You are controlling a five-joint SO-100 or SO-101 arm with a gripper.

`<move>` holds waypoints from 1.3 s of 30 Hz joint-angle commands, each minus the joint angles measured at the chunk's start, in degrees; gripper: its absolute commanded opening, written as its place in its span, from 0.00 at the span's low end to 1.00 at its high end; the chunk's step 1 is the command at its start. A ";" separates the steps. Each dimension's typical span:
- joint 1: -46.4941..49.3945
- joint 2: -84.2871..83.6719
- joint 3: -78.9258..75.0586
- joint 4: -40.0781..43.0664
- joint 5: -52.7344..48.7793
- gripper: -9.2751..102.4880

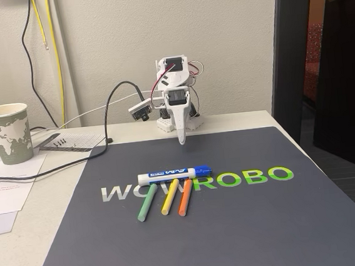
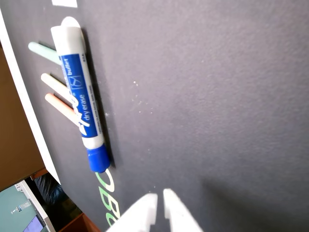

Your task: Pick up the blue marker.

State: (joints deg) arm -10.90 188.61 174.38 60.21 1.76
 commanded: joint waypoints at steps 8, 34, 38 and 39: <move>0.44 3.25 -0.09 -0.44 -0.62 0.09; 0.88 -3.78 -7.38 -2.37 -7.47 0.08; 0.88 -28.56 -21.36 -5.19 -7.21 0.08; 0.88 -34.54 -25.58 -4.57 -7.21 0.08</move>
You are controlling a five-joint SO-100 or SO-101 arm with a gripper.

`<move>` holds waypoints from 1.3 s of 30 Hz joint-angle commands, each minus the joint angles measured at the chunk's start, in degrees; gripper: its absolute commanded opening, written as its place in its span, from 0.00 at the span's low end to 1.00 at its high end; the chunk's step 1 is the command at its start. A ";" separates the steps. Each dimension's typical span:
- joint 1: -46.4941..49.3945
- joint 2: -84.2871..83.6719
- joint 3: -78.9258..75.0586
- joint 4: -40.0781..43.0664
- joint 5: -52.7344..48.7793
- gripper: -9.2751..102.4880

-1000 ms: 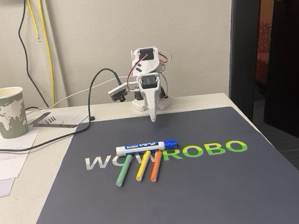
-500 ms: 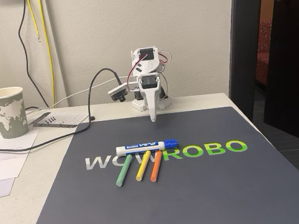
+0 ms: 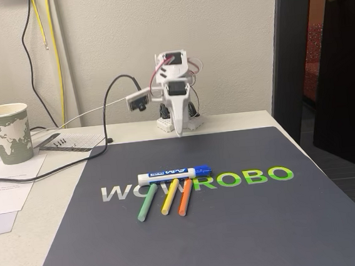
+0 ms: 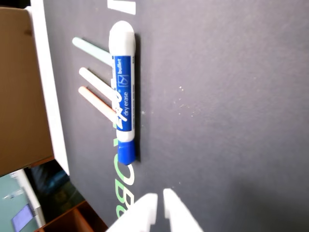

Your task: Pick up the blue marker.

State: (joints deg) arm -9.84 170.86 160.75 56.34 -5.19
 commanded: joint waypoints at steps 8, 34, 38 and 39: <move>2.55 -40.52 -28.48 -0.09 -4.48 0.08; 4.66 -79.89 -61.44 8.35 -6.86 0.08; 3.96 -80.33 -61.61 6.42 -6.06 0.08; 3.78 -80.95 -62.14 6.24 -6.15 0.08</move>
State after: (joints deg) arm -5.45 90.18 101.69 63.54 -11.69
